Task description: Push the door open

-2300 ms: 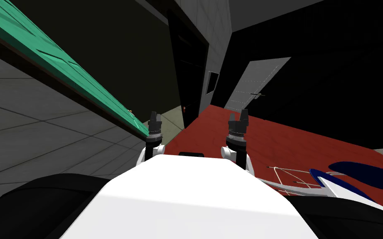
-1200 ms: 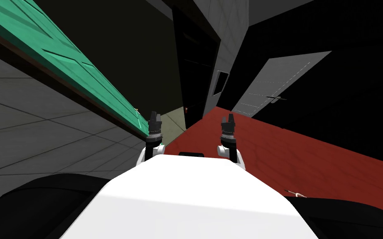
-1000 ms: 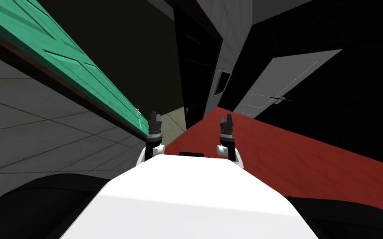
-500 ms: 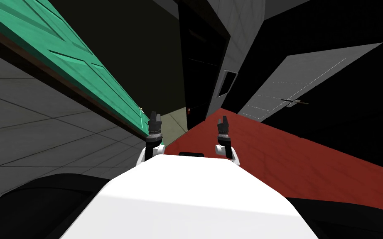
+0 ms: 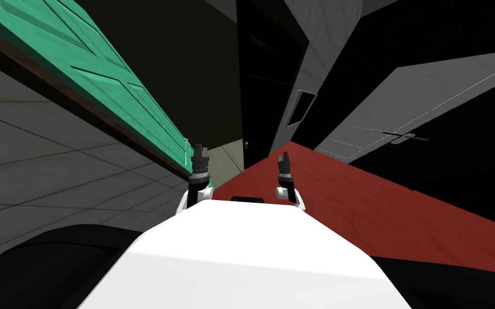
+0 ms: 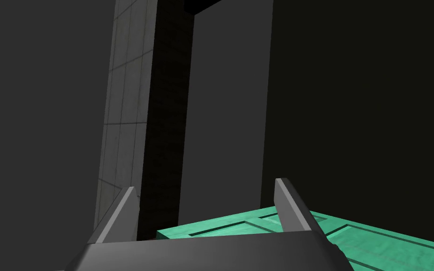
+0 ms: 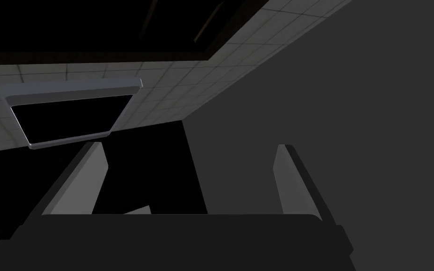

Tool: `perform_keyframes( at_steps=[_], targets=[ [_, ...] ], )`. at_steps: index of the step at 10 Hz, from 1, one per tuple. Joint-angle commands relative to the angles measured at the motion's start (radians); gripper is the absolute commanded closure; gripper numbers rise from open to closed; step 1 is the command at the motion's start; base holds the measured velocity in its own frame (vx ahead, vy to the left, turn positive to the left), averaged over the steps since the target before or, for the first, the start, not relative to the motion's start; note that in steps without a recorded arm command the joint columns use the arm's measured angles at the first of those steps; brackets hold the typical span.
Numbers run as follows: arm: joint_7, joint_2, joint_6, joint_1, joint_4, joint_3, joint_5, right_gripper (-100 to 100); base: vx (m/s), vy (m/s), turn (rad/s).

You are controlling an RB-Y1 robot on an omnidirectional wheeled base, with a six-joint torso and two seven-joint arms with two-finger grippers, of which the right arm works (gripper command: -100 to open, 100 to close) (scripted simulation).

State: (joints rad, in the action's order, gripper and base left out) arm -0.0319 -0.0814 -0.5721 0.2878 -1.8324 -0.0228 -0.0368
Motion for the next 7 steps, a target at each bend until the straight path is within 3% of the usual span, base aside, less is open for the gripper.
perform_keyframes(
  at_steps=[1, 6, 7],
  targets=[
    [0.003, -0.004, -0.009, -0.013, 0.043, -0.006, 0.004, -100, 0.102, -0.049, 0.163],
    [0.011, -0.011, -0.033, -0.062, 0.183, -0.023, 0.018, -100, 0.086, -0.049, 0.144],
    [0.011, -0.011, -0.033, -0.062, 0.183, -0.023, 0.018, -100, 0.056, -0.042, 0.035]
  ],
)
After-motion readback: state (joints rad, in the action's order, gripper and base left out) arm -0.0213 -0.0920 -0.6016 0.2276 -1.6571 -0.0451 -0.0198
